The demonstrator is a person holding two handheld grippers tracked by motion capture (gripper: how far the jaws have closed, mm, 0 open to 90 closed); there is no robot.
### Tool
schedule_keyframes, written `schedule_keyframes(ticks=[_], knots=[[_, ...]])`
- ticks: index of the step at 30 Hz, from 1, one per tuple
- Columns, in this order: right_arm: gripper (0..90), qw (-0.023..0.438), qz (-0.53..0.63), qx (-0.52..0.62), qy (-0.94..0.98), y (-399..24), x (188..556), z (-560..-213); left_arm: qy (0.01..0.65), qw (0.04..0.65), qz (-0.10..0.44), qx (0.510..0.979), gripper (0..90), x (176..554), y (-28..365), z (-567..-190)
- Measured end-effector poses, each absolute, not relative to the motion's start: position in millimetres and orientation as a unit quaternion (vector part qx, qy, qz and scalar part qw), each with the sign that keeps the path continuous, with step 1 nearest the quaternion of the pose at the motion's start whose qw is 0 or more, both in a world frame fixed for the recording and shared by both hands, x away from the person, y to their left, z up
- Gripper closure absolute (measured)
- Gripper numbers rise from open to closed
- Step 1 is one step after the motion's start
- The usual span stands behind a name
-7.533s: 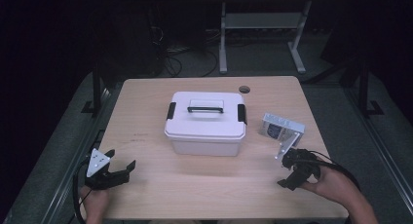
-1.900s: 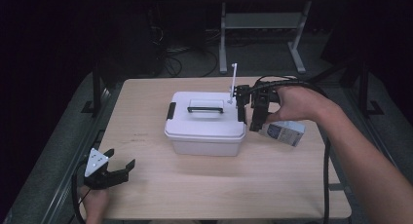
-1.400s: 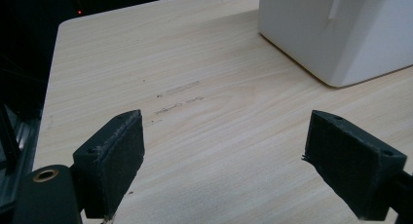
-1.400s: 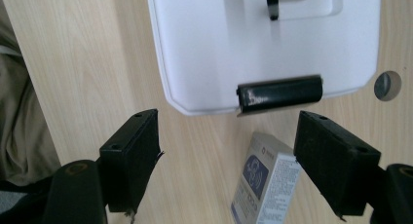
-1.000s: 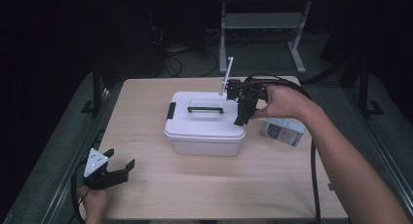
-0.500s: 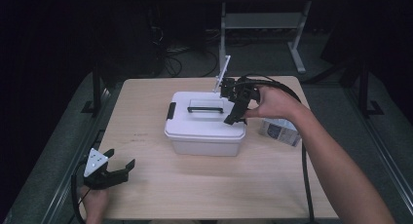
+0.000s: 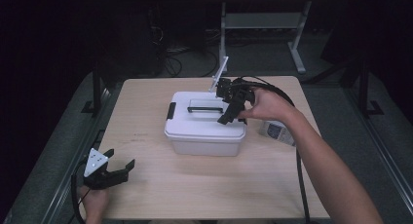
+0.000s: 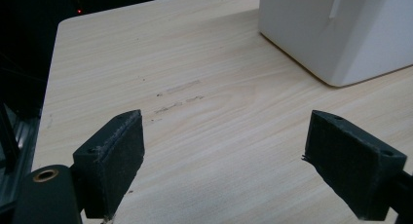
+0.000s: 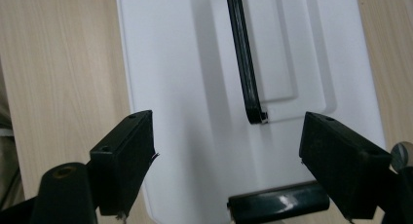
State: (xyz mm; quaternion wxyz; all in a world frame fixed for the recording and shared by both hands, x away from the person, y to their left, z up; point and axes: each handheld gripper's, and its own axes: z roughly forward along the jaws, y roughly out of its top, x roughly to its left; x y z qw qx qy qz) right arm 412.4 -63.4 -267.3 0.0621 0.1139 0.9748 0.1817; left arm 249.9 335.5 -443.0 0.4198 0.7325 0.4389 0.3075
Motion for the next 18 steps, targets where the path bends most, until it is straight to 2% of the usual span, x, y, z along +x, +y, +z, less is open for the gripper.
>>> schedule_keyframes(ticks=[18], knots=[[25.3,0.061,0.194,0.110,0.973,-45,421,-269,0.440,0.422,0.307,0.731,13.7,250,336,-443]])
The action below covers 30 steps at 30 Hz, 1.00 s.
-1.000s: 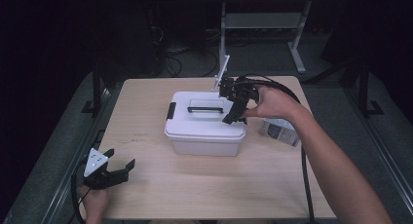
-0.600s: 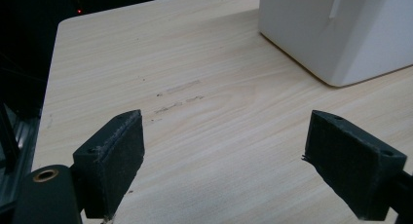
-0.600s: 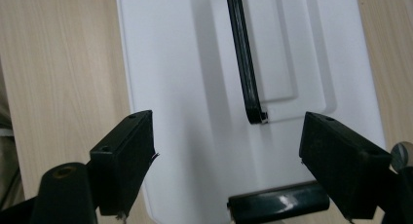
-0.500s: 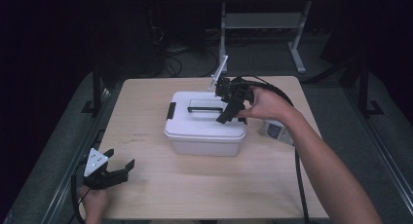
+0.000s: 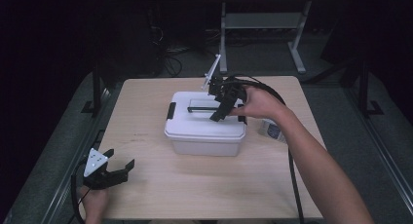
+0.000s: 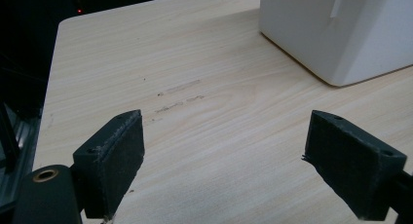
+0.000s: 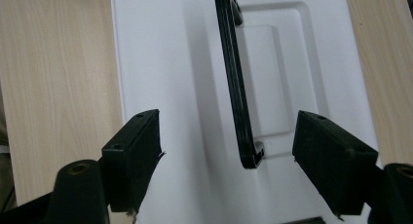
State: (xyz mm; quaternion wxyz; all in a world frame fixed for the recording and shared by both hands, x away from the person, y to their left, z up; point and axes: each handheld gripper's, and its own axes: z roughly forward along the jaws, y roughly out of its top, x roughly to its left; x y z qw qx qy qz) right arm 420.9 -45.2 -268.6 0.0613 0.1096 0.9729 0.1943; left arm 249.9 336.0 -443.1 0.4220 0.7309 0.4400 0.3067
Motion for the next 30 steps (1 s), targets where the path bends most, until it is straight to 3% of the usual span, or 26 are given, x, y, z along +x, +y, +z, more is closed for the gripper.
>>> schedule_keyframes(ticks=[10,30], knots=[[31.1,0.063,0.193,0.108,0.973,-37,427,-268,0.437,0.421,0.307,0.733,13.7,250,335,-443],[62.5,0.061,0.202,0.102,0.972,-29,436,-278,0.440,0.423,0.309,0.730,13.7,249,337,-443]])
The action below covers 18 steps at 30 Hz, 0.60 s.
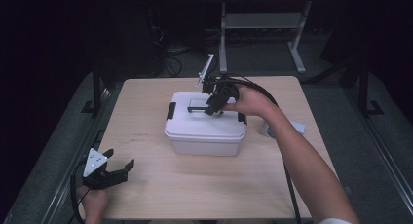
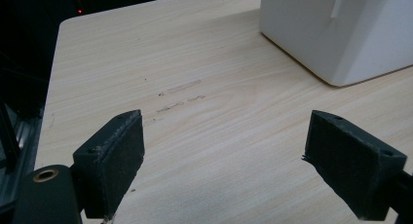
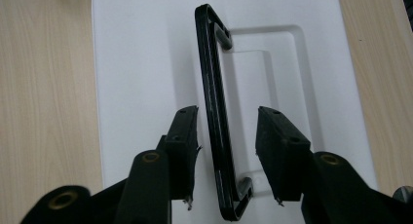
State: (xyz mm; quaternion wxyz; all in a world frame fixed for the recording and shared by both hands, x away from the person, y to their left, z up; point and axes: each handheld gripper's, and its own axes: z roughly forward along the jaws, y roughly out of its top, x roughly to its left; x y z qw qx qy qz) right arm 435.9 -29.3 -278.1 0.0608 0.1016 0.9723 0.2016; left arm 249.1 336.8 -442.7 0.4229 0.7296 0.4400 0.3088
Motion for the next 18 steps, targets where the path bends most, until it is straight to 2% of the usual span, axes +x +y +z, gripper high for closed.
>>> schedule_keyframes(ticks=[10,18], knots=[[74.5,0.057,0.207,0.099,0.972,-28.9,441.0,-279.9,0.440,0.422,0.307,0.730,13.7,249.6,336.9,-443.0],[78.8,0.055,0.198,0.090,0.975,-25.5,442.5,-279.1,0.440,0.423,0.308,0.730,13.7,249.8,337.1,-443.0]])
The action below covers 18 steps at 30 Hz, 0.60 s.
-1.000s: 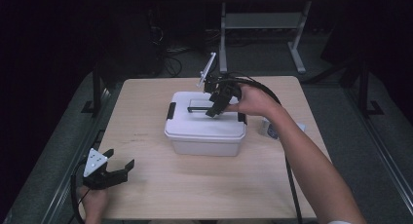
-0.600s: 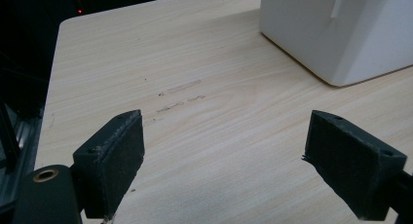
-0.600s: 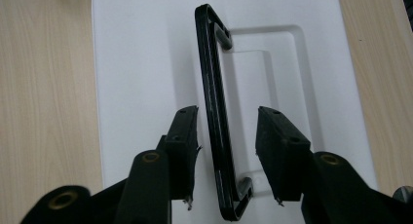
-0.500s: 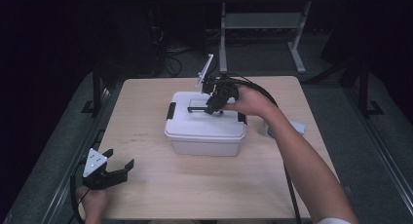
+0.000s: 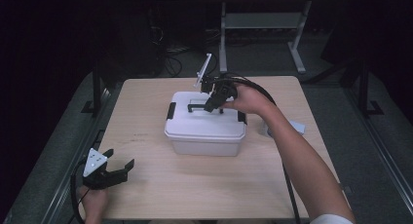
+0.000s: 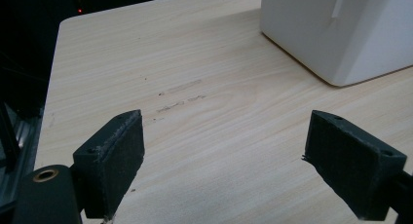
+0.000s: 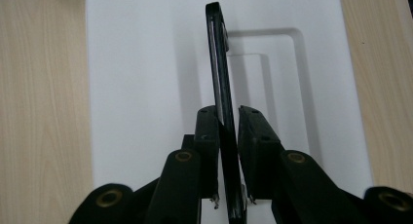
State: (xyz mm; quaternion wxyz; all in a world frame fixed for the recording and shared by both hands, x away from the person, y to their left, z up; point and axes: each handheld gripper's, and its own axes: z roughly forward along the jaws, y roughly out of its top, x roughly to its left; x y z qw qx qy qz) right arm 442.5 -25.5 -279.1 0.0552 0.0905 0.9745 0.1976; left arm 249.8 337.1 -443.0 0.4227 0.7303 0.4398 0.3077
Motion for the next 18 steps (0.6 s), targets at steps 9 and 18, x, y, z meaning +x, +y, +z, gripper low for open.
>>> schedule_keyframes(ticks=[9,18], knots=[[80.4,0.052,0.195,0.086,0.976,-24.4,444.6,-277.1,0.440,0.423,0.309,0.729,13.7,249.7,337.7,-442.9],[82.1,0.063,0.189,0.072,0.977,-22.9,445.1,-275.7,0.441,0.423,0.306,0.730,13.7,250.5,336.2,-443.2]])
